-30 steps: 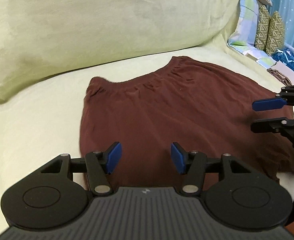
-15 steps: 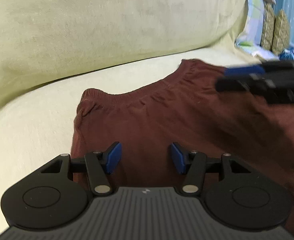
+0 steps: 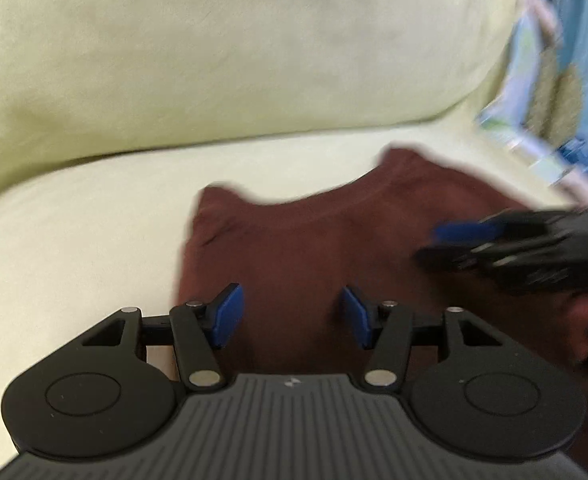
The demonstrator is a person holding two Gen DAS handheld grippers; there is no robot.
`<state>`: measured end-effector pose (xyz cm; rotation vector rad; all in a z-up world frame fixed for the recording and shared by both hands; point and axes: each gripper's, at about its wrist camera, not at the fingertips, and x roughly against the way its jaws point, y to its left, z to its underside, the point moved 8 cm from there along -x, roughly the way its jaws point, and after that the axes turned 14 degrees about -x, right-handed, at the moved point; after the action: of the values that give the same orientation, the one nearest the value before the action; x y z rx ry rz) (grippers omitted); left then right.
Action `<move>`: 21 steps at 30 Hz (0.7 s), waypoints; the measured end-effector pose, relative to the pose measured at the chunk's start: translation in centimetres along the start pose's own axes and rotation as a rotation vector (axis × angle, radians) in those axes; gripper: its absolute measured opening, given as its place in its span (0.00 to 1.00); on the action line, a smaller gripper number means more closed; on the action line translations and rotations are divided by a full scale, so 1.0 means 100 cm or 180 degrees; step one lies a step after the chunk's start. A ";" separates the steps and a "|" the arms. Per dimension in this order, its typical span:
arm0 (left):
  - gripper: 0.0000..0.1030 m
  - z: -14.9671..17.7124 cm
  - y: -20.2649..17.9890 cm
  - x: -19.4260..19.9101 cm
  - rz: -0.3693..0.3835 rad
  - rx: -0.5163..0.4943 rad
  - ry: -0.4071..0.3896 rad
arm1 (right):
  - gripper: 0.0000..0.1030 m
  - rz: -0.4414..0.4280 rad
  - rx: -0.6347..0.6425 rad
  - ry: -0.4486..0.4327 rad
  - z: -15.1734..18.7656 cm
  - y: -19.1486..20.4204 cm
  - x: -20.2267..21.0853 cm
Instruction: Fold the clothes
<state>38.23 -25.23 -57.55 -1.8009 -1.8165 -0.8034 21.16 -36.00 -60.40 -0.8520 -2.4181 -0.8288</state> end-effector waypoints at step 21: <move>0.62 -0.024 0.047 -0.034 -0.0721 -0.0137 0.0202 | 0.47 0.0234 -0.0369 -0.0451 -0.032 -0.041 0.016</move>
<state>42.84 -29.46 -57.72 -1.5944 -1.9991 -0.9790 17.92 -40.01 -58.72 -1.0705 -2.4620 -0.9161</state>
